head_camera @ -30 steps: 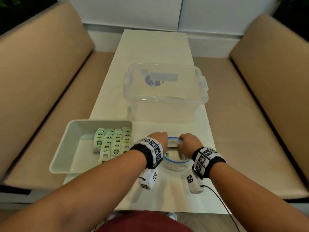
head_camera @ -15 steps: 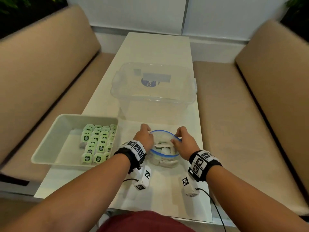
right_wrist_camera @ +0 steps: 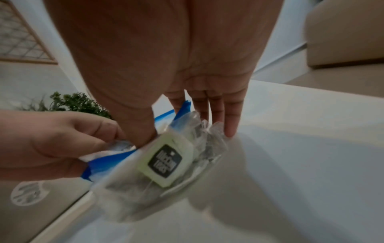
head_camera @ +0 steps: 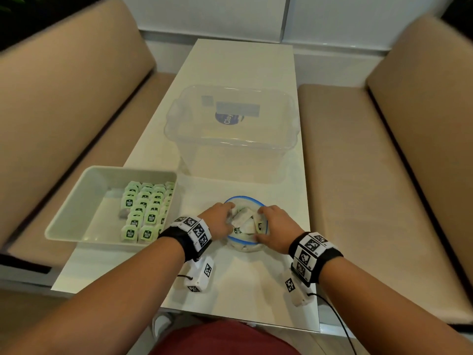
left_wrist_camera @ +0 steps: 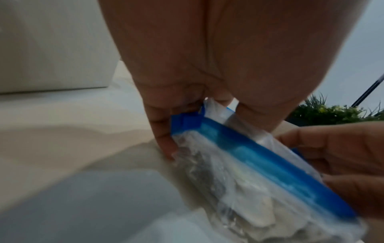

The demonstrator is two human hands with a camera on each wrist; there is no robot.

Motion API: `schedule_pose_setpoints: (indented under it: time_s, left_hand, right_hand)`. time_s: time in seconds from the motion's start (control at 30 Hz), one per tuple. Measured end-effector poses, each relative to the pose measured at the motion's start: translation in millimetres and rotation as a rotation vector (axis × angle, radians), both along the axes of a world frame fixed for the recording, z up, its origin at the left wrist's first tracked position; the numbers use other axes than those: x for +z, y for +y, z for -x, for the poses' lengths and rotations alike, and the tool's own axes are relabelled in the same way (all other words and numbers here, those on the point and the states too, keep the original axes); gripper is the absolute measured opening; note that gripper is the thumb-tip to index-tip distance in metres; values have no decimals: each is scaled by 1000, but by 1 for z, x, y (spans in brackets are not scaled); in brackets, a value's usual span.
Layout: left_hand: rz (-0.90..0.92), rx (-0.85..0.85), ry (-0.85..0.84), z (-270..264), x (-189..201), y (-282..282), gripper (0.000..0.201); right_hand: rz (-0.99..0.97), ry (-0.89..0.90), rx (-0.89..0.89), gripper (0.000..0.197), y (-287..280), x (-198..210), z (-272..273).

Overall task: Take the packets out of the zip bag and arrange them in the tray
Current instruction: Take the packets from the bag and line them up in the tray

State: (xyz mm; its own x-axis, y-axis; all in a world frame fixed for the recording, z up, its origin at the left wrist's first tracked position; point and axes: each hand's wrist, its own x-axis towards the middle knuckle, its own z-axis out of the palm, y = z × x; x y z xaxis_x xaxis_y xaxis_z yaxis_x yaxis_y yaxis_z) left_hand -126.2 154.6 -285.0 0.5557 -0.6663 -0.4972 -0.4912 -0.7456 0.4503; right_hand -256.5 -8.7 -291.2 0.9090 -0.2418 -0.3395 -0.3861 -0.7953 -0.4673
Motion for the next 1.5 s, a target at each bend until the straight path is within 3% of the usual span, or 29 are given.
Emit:
schedule_pose_setpoints:
  time_s: [0.2, 0.37, 0.43, 0.53, 0.7, 0.8, 0.9, 1.0, 1.1, 1.17, 1.37, 1.5]
  left_hand:
    - [39, -47, -60, 13, -10, 7, 83]
    - [-111, -121, -315, 11, 3, 5, 68]
    - [-62, -127, -414, 10, 16, -2, 67]
    - [0, -160, -524, 13, 28, -15, 53]
    - [-278, -303, -633, 27, 33, -27, 16]
    - [-260, -311, -696, 33, 38, -30, 15]
    - [-76, -336, -770, 38, 46, -32, 18]
    - [180, -356, -755, 37, 51, -31, 21]
    - [303, -251, -586, 32, 54, -28, 23]
    - [242, -158, -470, 25, 51, -28, 25]
    - [-139, -385, -392, 25, 34, -34, 17]
    - [-216, -403, -352, 29, 26, -37, 48]
  right_hand:
    - [-26, -64, -15, 84, 5, -8, 4]
    - [28, -71, -7, 84, 5, -8, 5]
    - [43, -74, -17, 83, 7, -7, 4]
    - [56, -97, -44, 83, 9, -5, 5]
    - [140, -133, -33, 85, 10, 3, 3]
    - [172, -237, -9, 73, 10, 8, 3]
    - [167, -409, 29, 47, 10, 13, 0]
    - [89, -523, -28, 22, 7, 16, -2]
    - [70, -519, -84, 11, 0, 18, 0]
    - [23, -484, -162, 15, -4, 20, 2]
    - [-163, -482, -340, 12, -11, 17, 13]
    - [-234, -469, -391, 12, -11, 15, 18]
